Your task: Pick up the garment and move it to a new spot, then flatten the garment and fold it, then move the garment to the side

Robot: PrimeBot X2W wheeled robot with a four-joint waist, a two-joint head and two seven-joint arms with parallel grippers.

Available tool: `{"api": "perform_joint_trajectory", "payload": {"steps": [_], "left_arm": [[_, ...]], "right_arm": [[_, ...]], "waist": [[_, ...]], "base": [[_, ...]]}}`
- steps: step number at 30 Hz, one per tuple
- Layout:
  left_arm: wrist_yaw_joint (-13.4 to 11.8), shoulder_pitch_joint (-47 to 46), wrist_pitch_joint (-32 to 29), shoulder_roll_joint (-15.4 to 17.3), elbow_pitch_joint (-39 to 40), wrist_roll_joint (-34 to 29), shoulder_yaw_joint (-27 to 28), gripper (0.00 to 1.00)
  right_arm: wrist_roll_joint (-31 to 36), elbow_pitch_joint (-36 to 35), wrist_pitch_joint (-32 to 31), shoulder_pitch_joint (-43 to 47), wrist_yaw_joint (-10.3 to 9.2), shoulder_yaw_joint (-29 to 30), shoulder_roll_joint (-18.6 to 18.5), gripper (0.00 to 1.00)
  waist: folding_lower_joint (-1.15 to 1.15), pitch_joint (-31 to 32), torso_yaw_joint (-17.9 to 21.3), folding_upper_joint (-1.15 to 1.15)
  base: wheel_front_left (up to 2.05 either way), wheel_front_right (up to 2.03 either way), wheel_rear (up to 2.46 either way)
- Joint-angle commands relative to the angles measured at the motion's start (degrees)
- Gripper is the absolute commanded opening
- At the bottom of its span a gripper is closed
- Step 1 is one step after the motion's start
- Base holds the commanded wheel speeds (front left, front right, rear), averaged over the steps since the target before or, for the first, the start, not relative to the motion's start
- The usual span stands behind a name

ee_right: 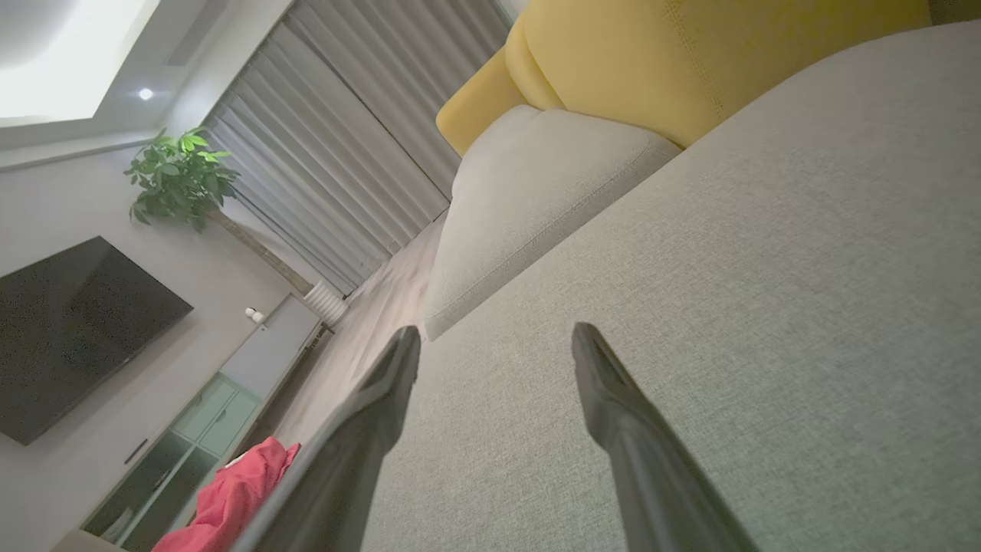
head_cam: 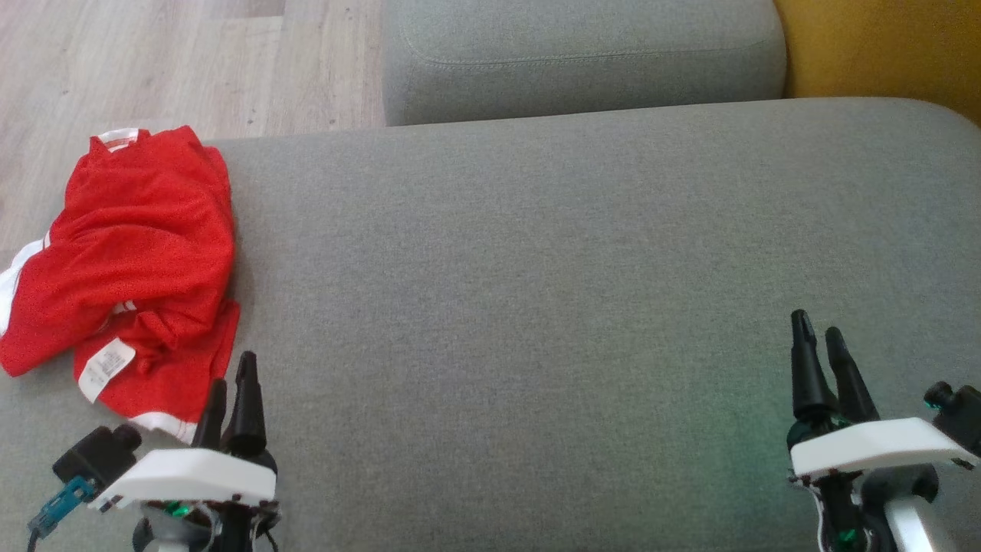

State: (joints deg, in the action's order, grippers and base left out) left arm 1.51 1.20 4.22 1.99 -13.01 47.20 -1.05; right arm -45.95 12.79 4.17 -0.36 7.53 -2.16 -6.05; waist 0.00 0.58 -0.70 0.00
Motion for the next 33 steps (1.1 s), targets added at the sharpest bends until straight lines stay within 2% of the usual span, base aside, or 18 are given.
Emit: {"api": "perform_joint_trajectory", "payload": {"steps": [1,33], "left_arm": [[-0.3,-1.0,0.9,1.1,2.3,-2.0,0.9,1.0],[-2.0,0.3,6.3,2.1,3.0,-26.3,-0.9,1.0]], "right_arm": [[2.2,-1.8,0.9,-2.2,-0.02,-1.1,-1.1,1.0],[25.0,-0.6,6.3,-1.1,-0.03,-1.9,0.0,1.0]], "waist": [[0.0,0.0,0.0,0.0],[0.0,0.3,-0.7,0.0]], "base": [[0.0,0.0,0.0],[0.0,0.0,0.0]]}}
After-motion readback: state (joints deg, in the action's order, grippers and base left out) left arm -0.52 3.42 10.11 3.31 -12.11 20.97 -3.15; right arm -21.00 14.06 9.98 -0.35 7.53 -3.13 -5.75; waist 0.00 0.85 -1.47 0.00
